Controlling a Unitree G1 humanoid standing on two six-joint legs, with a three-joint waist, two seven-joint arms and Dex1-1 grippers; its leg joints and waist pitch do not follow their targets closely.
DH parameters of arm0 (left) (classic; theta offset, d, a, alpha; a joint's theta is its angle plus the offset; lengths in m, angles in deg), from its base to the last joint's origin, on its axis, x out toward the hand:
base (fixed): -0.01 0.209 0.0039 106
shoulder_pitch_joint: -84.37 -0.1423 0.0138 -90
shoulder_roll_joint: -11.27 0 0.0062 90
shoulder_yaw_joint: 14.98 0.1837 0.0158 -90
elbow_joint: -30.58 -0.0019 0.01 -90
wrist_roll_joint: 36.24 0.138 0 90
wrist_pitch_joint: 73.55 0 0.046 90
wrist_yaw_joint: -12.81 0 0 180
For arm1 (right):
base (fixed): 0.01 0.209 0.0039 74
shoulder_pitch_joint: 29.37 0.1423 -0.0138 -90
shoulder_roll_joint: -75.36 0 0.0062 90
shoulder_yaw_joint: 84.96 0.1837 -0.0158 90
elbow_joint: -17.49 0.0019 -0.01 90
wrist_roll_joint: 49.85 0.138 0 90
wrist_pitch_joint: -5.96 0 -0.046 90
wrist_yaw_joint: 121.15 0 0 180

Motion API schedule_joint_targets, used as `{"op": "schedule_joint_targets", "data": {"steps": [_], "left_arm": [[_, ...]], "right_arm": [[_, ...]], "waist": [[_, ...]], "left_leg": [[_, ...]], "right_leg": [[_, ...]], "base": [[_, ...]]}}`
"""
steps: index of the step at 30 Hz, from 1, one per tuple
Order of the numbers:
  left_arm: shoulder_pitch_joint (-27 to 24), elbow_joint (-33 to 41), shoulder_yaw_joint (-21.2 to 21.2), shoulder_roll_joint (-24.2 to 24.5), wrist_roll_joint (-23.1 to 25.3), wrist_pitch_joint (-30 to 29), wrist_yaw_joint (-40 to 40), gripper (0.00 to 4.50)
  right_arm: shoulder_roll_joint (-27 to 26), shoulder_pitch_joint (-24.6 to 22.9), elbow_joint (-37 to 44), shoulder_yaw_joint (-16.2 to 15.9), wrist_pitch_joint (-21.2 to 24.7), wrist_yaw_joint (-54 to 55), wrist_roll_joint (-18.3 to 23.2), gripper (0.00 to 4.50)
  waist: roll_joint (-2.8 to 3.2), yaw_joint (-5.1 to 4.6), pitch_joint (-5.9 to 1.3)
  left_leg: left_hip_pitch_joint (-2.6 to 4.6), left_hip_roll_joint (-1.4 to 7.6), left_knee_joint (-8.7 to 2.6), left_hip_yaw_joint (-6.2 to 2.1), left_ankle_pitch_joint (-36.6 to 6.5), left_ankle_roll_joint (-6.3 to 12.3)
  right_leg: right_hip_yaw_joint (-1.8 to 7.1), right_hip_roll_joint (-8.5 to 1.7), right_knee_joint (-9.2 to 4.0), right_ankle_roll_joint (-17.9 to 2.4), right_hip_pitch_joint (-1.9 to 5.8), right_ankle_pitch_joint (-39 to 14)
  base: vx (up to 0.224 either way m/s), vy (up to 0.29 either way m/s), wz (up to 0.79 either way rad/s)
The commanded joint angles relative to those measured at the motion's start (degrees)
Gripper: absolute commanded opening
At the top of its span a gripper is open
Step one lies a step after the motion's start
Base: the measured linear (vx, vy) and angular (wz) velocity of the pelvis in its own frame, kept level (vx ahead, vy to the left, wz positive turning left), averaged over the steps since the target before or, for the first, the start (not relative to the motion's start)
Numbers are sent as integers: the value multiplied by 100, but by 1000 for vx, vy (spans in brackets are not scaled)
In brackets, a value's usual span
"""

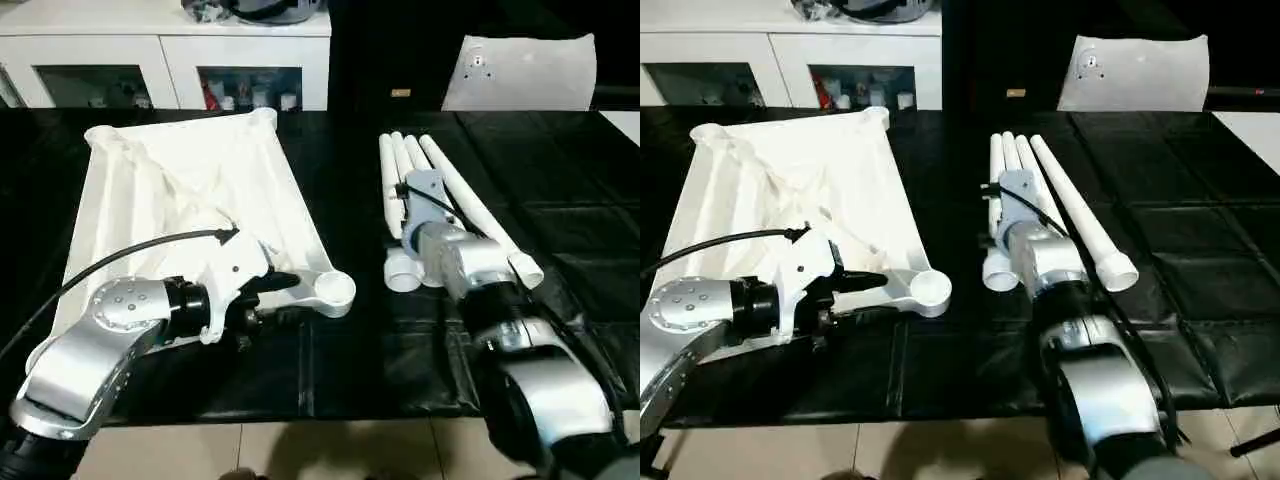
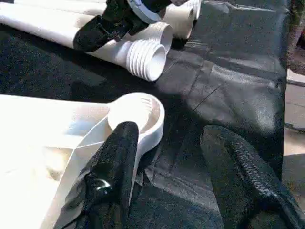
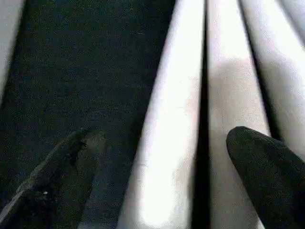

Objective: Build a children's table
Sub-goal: Pick table leg

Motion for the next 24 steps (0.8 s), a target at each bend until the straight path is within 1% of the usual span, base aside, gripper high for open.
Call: {"op": "schedule_joint_targets", "data": {"steps": [1, 2, 3, 4, 5, 6, 8, 10, 11, 12, 13, 16, 17, 18, 19, 20, 22, 23, 24], "left_arm": [[9, 109, 21, 67, 69, -57, -44, 240], [28, 125, 16, 54, 35, -89, -64, 240], [37, 128, 18, 53, 29, -98, -71, 240], [44, 131, 19, 52, 25, -105, -76, 240], [53, 140, 21, 50, 16, -120, -91, 240], [54, 143, 22, 50, -4, -134, -110, 240], [59, 131, 33, 43, -3, -137, -128, 240], [37, 111, 66, 54, 42, -100, -140, 240], [32, 113, 65, 53, 29, -116, -142, 240], [22, 123, 61, 54, 7, -139, -142, 240], [15, 125, 64, 70, 9, -141, -137, 240], [9, 68, 85, 102, 43, -104, -145, 240], [12, 60, 97, 108, 54, -103, -149, 240], [19, 54, 117, 108, 65, -109, -159, 240], [21, 54, 122, 106, 67, -110, -160, 240], [24, 56, 130, 102, 69, -112, -163, 240], [33, 59, 136, 92, 58, -123, -165, 240], [41, 58, 137, 88, 50, -127, -165, 240], [45, 55, 142, 83, 46, -130, -165, 246]], "right_arm": [[-13, 31, -198, 89, -32, -48, 86, 450], [18, 130, -350, 62, -149, -79, 25, 450], [23, 158, -380, 61, -165, -98, 15, 450], [27, 179, -402, 60, -177, -113, 8, 450], [31, 222, -433, 63, -185, -152, 0, 450], [36, 285, -535, 70, -231, -191, -18, 450], [55, 333, -604, 51, -248, -249, -42, 450], [73, 378, -711, 25, -262, -354, -68, 450], [76, 390, -751, 16, -250, -404, -65, 450], [82, 401, -813, 6, -220, -488, -50, 450], [79, 417, -882, 43, -205, -518, -10, 450], [71, 483, -1109, 153, -169, -627, 92, 450], [71, 496, -1148, 158, -138, -680, 104, 450], [78, 516, -1209, 150, -106, -771, 97, 450], [82, 530, -1235, 144, -62, -780, 88, 450], [90, 559, -1288, 134, 27, -796, 69, 450], [111, 611, -1377, 124, 147, -834, 24, 450], [131, 659, -1453, 131, 259, -867, 16, 450], [148, 688, -1510, 140, 318, -912, 19, 421]], "waist": [[50, -1, -353], [49, 1, -354], [39, 9, -357], [35, 11, -355], [57, 16, -360], [42, 7, -360], [44, 1, -369], [30, 5, -377], [39, 10, -386], [24, 8, -393], [24, 5, -389], [21, 3, -370], [32, -3, -365], [20, -5, -356], [24, -5, -357], [16, -6, -355], [21, -3, -355], [5, -11, -350], [12, -13, -355]], "left_leg": [[46, 215, -435, 4, -716, -269], [52, 215, -434, 10, -730, -269], [60, 218, -433, 14, -738, -262], [58, 218, -433, 16, -733, -259], [50, 217, -432, 11, -717, -265], [46, 217, -432, 14, -707, -264], [37, 210, -425, 13, -650, -251], [26, 207, -413, 19, -562, -202], [19, 206, -401, 23, -445, -172], [10, 202, -393, 26, -358, -130], [6, 200, -392, 28, -373, -114], [14, 210, -398, 35, -585, -106], [16, 217, -403, 32, -669, -128], [24, 222, -409, 36, -751, -144], [23, 225, -411, 30, -775, -153], [17, 221, -414, 31, -788, -158], [25, 224, -416, 31, -801, -169], [21, 223, -416, 34, -818, -175], [20, 223, -412, 35, -820, -173]], "right_leg": [[186, -340, -329, -1295, 247, -220], [185, -339, -333, -1300, 237, -245], [185, -337, -330, -1310, 234, -265], [185, -337, -329, -1313, 232, -266], [181, -342, -321, -1320, 236, -252], [182, -338, -323, -1319, 238, -215], [180, -336, -314, -1329, 246, -147], [181, -336, -309, -1336, 253, -35], [184, -335, -298, -1353, 254, 122], [182, -329, -285, -1375, 259, 244], [180, -328, -285, -1393, 255, 237], [185, -338, -312, -1421, 237, -65], [185, -341, -317, -1418, 231, -203], [186, -335, -330, -1400, 219, -315], [185, -338, -326, -1396, 222, -359], [184, -335, -330, -1385, 223, -418], [185, -339, -335, -1372, 212, -482], [186, -334, -338, -1373, 209, -522], [188, -338, -336, -1384, 208, -519]], "base": [[0, 0, 0], [0, 0, 0], [0, 0, 0], [0, 0, 0], [0, 0, 0], [0, 0, 0], [0, 0, 0], [0, 0, 0], [0, 0, 0], [0, 0, 0], [0, 0, 0], [0, 0, 0], [0, 0, 0], [0, 0, 0], [0, 0, 0], [0, 0, 0], [0, 0, 0], [0, 0, 0], [0, 0, 0]]}}
